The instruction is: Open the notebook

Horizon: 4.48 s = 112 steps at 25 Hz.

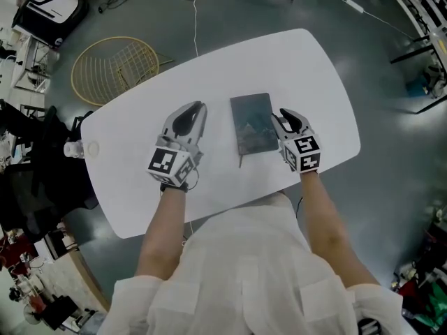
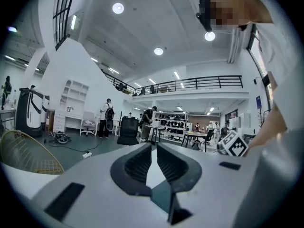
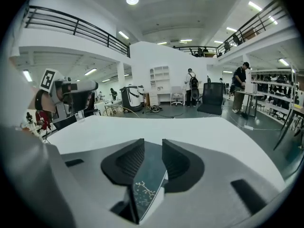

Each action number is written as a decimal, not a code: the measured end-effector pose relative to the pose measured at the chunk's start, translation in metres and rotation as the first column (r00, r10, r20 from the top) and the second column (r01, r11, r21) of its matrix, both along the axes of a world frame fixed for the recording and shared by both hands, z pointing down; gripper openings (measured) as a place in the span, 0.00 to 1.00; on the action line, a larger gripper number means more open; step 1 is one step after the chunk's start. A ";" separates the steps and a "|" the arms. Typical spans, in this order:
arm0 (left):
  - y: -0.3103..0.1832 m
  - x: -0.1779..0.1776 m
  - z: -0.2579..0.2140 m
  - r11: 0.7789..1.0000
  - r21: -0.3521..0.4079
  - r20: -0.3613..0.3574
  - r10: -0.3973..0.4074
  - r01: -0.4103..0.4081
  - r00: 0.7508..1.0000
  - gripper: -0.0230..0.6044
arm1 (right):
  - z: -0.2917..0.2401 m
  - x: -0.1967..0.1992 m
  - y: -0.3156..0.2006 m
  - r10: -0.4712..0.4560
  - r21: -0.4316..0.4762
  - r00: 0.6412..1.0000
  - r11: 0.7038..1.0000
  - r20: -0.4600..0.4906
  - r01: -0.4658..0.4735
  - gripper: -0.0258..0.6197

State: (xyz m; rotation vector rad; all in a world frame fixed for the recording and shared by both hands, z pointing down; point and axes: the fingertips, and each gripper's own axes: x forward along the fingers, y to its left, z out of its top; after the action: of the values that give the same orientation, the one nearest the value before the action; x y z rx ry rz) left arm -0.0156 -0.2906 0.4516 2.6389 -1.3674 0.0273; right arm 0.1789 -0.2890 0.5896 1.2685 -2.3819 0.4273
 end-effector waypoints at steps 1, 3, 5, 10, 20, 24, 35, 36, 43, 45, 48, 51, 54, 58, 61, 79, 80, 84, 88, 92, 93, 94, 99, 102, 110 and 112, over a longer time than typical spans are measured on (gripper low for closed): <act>0.000 0.001 0.002 1.000 -0.006 -0.003 -0.003 0.003 1.000 0.09 | 0.005 0.001 0.000 0.005 -0.014 1.000 1.000 0.002 -0.005 0.23; 0.001 0.004 0.006 1.000 -0.014 -0.003 0.000 -0.001 1.000 0.09 | 0.017 0.002 0.002 0.016 -0.047 1.000 0.999 -0.003 -0.017 0.24; 0.000 0.008 0.009 1.000 -0.012 0.003 0.010 -0.010 1.000 0.09 | 0.029 0.003 0.003 0.024 -0.081 1.000 0.996 -0.010 -0.025 0.24; 0.000 0.014 0.016 1.000 -0.017 -0.001 0.019 -0.019 1.000 0.09 | 0.052 0.006 0.007 0.022 -0.153 0.999 0.988 -0.024 -0.025 0.25; 0.000 0.011 0.026 0.999 -0.040 0.031 -0.005 0.007 0.999 0.08 | 0.080 0.003 0.006 -0.007 -0.245 0.998 0.970 -0.064 -0.009 0.26; 0.003 0.018 0.029 0.999 -0.048 0.050 0.011 -0.009 0.999 0.08 | 0.087 0.008 0.007 0.002 -0.280 0.998 0.960 -0.070 -0.021 0.24; 0.004 0.013 0.030 0.999 -0.049 0.053 -0.008 0.010 0.999 0.08 | 0.111 0.008 0.008 0.016 -0.388 0.998 0.921 -0.067 -0.041 0.23; 0.005 0.013 0.031 0.999 -0.046 0.046 -0.003 0.005 0.999 0.08 | 0.112 0.007 0.008 0.015 -0.395 0.998 0.918 -0.064 -0.039 0.23; 0.008 0.014 0.029 0.999 -0.038 0.037 0.010 -0.009 0.999 0.08 | 0.116 0.005 0.010 -0.005 -0.419 0.998 0.908 -0.057 -0.020 0.22; 0.007 0.012 0.028 0.999 -0.042 0.039 0.001 0.001 0.999 0.08 | 0.115 0.005 0.008 -0.002 -0.432 0.999 0.901 -0.045 -0.018 0.21; 0.008 0.011 0.032 0.999 -0.038 0.035 0.001 0.001 0.999 0.08 | 0.115 0.007 0.007 0.005 -0.448 0.999 0.894 -0.044 -0.024 0.20; 0.009 0.009 0.035 0.999 -0.039 0.036 -0.003 0.004 0.999 0.08 | 0.116 0.006 0.010 0.003 -0.455 0.999 0.890 -0.046 -0.024 0.20; 0.009 0.006 0.036 0.999 -0.033 0.035 -0.010 0.012 0.999 0.08 | 0.115 0.005 0.011 0.004 -0.454 0.999 0.891 -0.050 -0.026 0.20; 0.010 0.004 0.036 0.999 -0.031 0.030 -0.013 0.014 0.999 0.08 | 0.108 0.004 0.009 0.002 -0.427 0.998 0.904 -0.066 -0.030 0.19; 0.012 0.004 0.036 0.999 -0.031 0.029 -0.014 0.015 0.999 0.08 | 0.104 0.004 0.011 0.007 -0.420 0.998 0.907 -0.065 -0.034 0.19; 0.020 -0.004 0.022 1.000 -0.011 0.016 -0.020 0.020 1.000 0.08 | 0.060 -0.005 0.014 0.037 -0.346 0.999 0.937 -0.036 -0.047 0.19; 0.020 -0.004 0.020 1.000 -0.009 0.014 -0.021 0.021 1.000 0.08 | 0.057 -0.005 0.015 0.037 -0.342 0.999 0.938 -0.035 -0.046 0.19; 0.021 -0.010 0.014 1.000 0.003 0.008 -0.031 0.031 0.999 0.08 | 0.046 -0.009 0.015 0.040 -0.321 0.999 0.946 -0.029 -0.047 0.19; 0.023 -0.017 0.008 0.999 0.012 -0.001 -0.043 0.043 0.999 0.08 | 0.032 -0.016 0.017 0.040 -0.293 0.999 0.955 -0.020 -0.044 0.18; 0.026 -0.025 0.002 0.998 0.021 -0.007 -0.057 0.057 0.998 0.08 | 0.013 -0.027 0.017 0.030 -0.255 1.000 0.967 0.007 -0.027 0.17; 0.027 -0.028 0.002 0.998 0.024 -0.007 -0.060 0.060 0.998 0.08 | 0.010 -0.031 0.017 0.025 -0.244 1.000 0.970 0.010 -0.022 0.16; 0.027 -0.031 0.002 0.998 0.026 -0.007 -0.062 0.063 0.998 0.08 | 0.007 -0.036 0.017 0.020 -0.233 1.000 0.972 0.012 -0.017 0.16; 0.032 -0.047 0.001 0.996 0.032 -0.011 -0.087 0.088 0.996 0.08 | -0.006 -0.056 0.018 -0.017 -0.188 1.000 0.982 0.016 0.020 0.14; 0.035 -0.056 0.000 0.994 0.035 -0.013 -0.099 0.099 0.995 0.08 | -0.015 -0.071 0.021 -0.046 -0.170 0.999 0.984 0.022 0.049 0.14; 0.042 -0.085 -0.001 0.989 0.041 -0.020 -0.144 0.144 0.989 0.08 | -0.029 -0.127 0.030 -0.154 -0.144 0.987 0.977 0.049 0.159 0.16; 0.044 -0.094 -0.001 0.987 0.043 -0.020 -0.156 0.157 0.987 0.08 | -0.029 -0.140 0.031 -0.174 -0.144 0.983 0.973 0.055 0.180 0.17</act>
State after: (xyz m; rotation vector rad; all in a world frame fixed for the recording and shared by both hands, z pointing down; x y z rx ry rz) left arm -0.1096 -0.2464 0.4507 2.5512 -1.5831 -0.0457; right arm 0.0390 -0.2577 0.5607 0.9812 -2.4226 0.5689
